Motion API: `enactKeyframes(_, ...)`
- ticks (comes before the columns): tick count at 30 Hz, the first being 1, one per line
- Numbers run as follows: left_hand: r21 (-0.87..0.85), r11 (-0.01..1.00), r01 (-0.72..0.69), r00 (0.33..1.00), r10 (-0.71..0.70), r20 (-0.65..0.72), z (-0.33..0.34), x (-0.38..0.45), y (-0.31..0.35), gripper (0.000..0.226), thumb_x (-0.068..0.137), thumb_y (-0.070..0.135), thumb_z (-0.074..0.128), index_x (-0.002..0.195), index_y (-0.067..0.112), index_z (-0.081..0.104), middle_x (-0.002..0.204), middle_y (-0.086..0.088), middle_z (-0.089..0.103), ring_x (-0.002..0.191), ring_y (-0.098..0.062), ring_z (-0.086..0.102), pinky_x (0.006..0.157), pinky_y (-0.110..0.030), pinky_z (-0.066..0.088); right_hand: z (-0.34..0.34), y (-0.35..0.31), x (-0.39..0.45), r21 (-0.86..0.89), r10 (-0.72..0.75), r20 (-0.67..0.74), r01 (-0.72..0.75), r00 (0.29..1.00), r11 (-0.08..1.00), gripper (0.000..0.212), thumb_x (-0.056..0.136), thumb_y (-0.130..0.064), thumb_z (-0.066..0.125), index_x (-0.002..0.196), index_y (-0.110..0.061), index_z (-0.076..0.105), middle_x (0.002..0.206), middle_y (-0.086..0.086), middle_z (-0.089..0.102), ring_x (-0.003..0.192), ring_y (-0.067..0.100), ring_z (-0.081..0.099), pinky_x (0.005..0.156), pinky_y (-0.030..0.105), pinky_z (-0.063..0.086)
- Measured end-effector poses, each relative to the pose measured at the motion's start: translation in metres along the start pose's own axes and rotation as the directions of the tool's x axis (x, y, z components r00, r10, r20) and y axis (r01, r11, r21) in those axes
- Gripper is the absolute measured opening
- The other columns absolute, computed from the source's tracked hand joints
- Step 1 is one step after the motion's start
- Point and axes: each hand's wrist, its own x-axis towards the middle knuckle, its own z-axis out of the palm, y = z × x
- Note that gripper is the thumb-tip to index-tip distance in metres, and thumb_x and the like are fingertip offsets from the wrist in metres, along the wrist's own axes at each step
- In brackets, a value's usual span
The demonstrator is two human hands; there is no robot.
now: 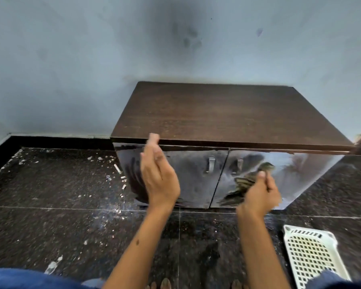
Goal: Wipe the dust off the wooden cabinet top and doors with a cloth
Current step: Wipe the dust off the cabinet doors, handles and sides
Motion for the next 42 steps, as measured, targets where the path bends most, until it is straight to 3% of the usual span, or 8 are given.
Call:
enactKeyframes(3, -0.130, 0.977, 0.167, 0.932, -0.113, 0.345, 0.036, -0.036, 0.008, 0.075, 0.091, 0.065, 0.011, 0.126, 0.016, 0.057, 0.129, 0.005, 0.058, 0.122, -0.004, 0.050, 0.098, -0.010, 0.033, -0.018, -0.008, 0.034, -0.035, -0.042, -0.064, 0.039, 0.997, 0.999, 0.031, 0.093, -0.010, 0.057, 0.122, -0.002, 0.060, 0.118, 0.012, 0.064, 0.105, 0.016, 0.061, 0.085, 0.018, 0.050)
enactKeyframes(6, -0.029, 0.921, 0.389, 0.738, -0.293, 0.608, 0.068, -0.058, -0.001, 0.076, 0.087, 0.063, 0.010, 0.128, 0.017, 0.056, 0.134, 0.002, 0.055, 0.126, -0.010, 0.047, 0.108, -0.023, 0.030, -0.028, -0.002, 0.032, -0.191, -0.174, 0.043, 0.179, 0.984, 0.965, 0.029, 0.092, -0.010, 0.058, 0.119, -0.002, 0.062, 0.118, 0.011, 0.061, 0.103, 0.013, 0.060, 0.087, 0.011, 0.046)
enactKeyframes(10, 0.090, 0.825, 0.557, 0.606, -0.479, 0.635, 0.097, -0.063, -0.019, 0.067, 0.096, 0.055, 0.012, 0.134, 0.015, 0.050, 0.140, -0.003, 0.049, 0.131, -0.018, 0.042, 0.113, -0.037, 0.026, -0.033, 0.021, 0.013, -0.302, -0.316, 0.338, 0.420, 0.887, 0.856, 0.026, 0.090, -0.008, 0.060, 0.115, -0.014, 0.062, 0.112, -0.001, 0.052, 0.092, -0.011, 0.049, 0.074, -0.006, 0.037)
enactKeyframes(14, 0.013, 0.740, 0.673, 0.577, -0.536, 0.617, 0.115, -0.061, -0.028, 0.065, 0.098, 0.051, 0.017, 0.134, 0.008, 0.049, 0.138, -0.010, 0.050, 0.128, -0.022, 0.046, 0.112, -0.041, 0.031, -0.023, 0.038, 0.015, -0.306, -0.469, 0.505, 0.658, 0.725, 0.688, 0.023, 0.088, -0.004, 0.062, 0.111, -0.003, 0.068, 0.116, 0.010, 0.055, 0.108, 0.013, 0.055, 0.095, 0.018, 0.043)
enactKeyframes(18, -0.052, 0.711, 0.701, 0.576, -0.522, 0.628, 0.125, -0.061, -0.033, 0.062, 0.099, 0.047, 0.017, 0.132, 0.006, 0.051, 0.134, -0.010, 0.054, 0.126, -0.019, 0.049, 0.110, -0.035, 0.034, -0.021, 0.055, 0.025, -0.316, -0.448, 0.546, 0.670, 0.708, 0.672, 0.024, 0.087, -0.002, 0.063, 0.111, -0.002, 0.068, 0.121, 0.015, 0.055, 0.114, 0.025, 0.053, 0.097, 0.042, 0.047)
enactKeyframes(28, -0.132, 0.658, 0.741, 0.567, -0.509, 0.648, 0.134, -0.060, -0.036, 0.056, 0.099, 0.050, 0.019, 0.118, 0.017, 0.061, 0.125, -0.006, 0.060, 0.116, -0.015, 0.055, 0.105, -0.032, 0.039, -0.019, 0.057, 0.031, -0.295, -0.519, 0.575, 0.751, 0.633, 0.590, 0.026, 0.088, -0.003, 0.062, 0.113, -0.003, 0.067, 0.119, 0.014, 0.057, 0.112, 0.024, 0.053, 0.095, 0.032, 0.046)
enactKeyframes(33, -0.138, 0.671, 0.728, 0.565, -0.474, 0.676, 0.135, -0.060, -0.038, 0.062, 0.100, 0.045, 0.013, 0.128, 0.007, 0.053, 0.129, -0.008, 0.056, 0.117, -0.012, 0.049, 0.097, -0.019, 0.034, -0.035, 0.070, 0.030, -0.308, -0.439, 0.550, 0.662, 0.710, 0.684, 0.023, 0.087, 0.002, 0.061, 0.110, 0.004, 0.066, 0.117, 0.016, 0.057, 0.108, 0.026, 0.057, 0.090, 0.046, 0.051)
enactKeyframes(42, -0.148, 0.652, 0.744, 0.549, -0.468, 0.693, 0.134, -0.059, -0.036, 0.061, 0.100, 0.044, 0.011, 0.123, 0.009, 0.056, 0.125, -0.008, 0.058, 0.120, -0.016, 0.050, 0.097, -0.021, 0.034, -0.036, 0.066, 0.035, -0.329, -0.422, 0.600, 0.690, 0.680, 0.645, 0.024, 0.086, 0.002, 0.062, 0.110, 0.003, 0.067, 0.118, 0.016, 0.057, 0.108, 0.028, 0.057, 0.091, 0.047, 0.051)
